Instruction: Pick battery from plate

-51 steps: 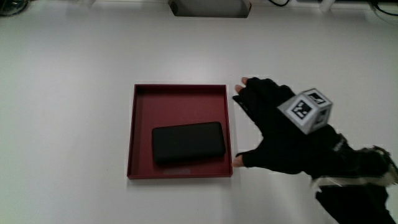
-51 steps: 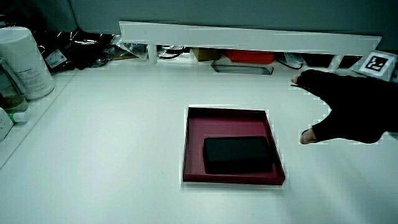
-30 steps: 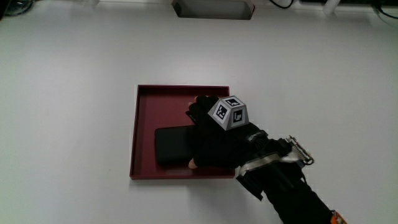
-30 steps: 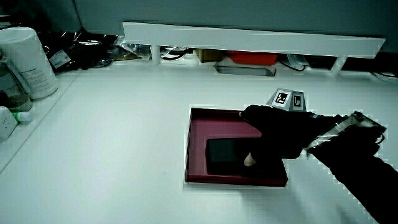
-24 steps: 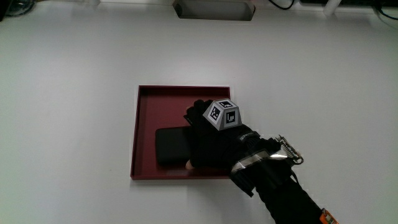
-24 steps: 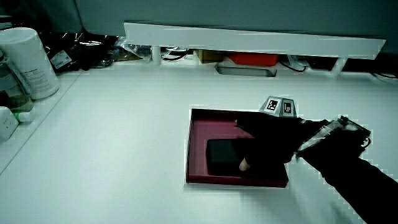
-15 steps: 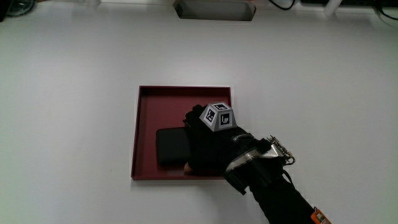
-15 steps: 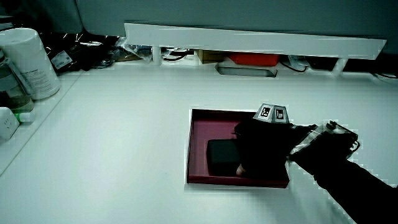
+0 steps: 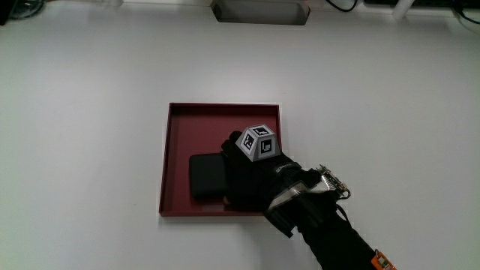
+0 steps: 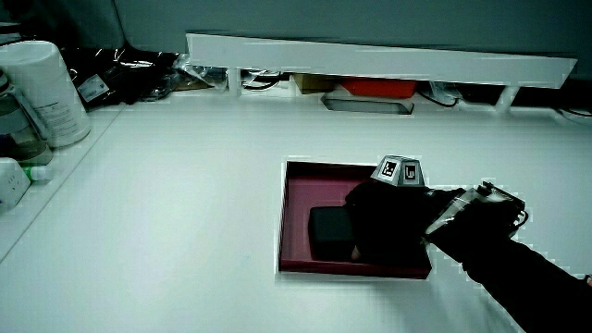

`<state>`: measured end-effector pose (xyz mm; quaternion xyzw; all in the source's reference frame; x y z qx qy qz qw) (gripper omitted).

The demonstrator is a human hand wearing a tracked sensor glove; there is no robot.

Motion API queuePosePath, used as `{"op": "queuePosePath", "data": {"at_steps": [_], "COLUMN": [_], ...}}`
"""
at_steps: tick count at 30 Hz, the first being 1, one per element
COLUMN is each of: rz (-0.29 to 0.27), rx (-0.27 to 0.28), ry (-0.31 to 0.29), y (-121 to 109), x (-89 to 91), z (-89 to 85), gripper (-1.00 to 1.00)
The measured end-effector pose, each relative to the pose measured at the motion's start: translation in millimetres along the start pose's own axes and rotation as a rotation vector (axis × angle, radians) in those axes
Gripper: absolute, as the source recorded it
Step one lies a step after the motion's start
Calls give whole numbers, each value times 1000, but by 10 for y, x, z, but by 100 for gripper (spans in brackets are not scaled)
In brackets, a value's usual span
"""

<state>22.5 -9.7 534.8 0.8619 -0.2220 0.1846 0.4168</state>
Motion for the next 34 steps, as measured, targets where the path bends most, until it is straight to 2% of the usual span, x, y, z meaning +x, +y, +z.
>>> {"op": "queuePosePath", "data": {"at_steps": [3, 7, 10, 11, 13, 14, 16, 18, 20, 21, 24, 26, 29, 31, 32, 33, 34], "rz": [8, 19, 16, 35, 33, 39, 54, 55, 57, 63, 56, 54, 42, 130, 29, 108, 117], "rx": [18, 11, 29, 23, 38, 55, 52, 87, 73, 85, 119, 133, 138, 139, 159, 140, 157], "ry": [-18, -18, -19, 1, 6, -11, 2, -7, 8, 15, 0, 12, -11, 50, 18, 76, 65], "y": [-18, -37, -66, -104, -159, -216, -284, -391, -461, -523, -679, -752, -843, -842, -957, -895, -914], "x": [-10, -8, 17, 5, 26, 4, 27, 20, 65, 67, 78, 102, 175, 294, 268, 390, 451], "z": [5, 31, 78, 124, 198, 266, 347, 455, 513, 559, 683, 742, 775, 766, 847, 797, 802], "gripper": [100, 100, 100, 100, 100, 100, 100, 100, 100, 100, 100, 100, 100, 100, 100, 100, 100]}}
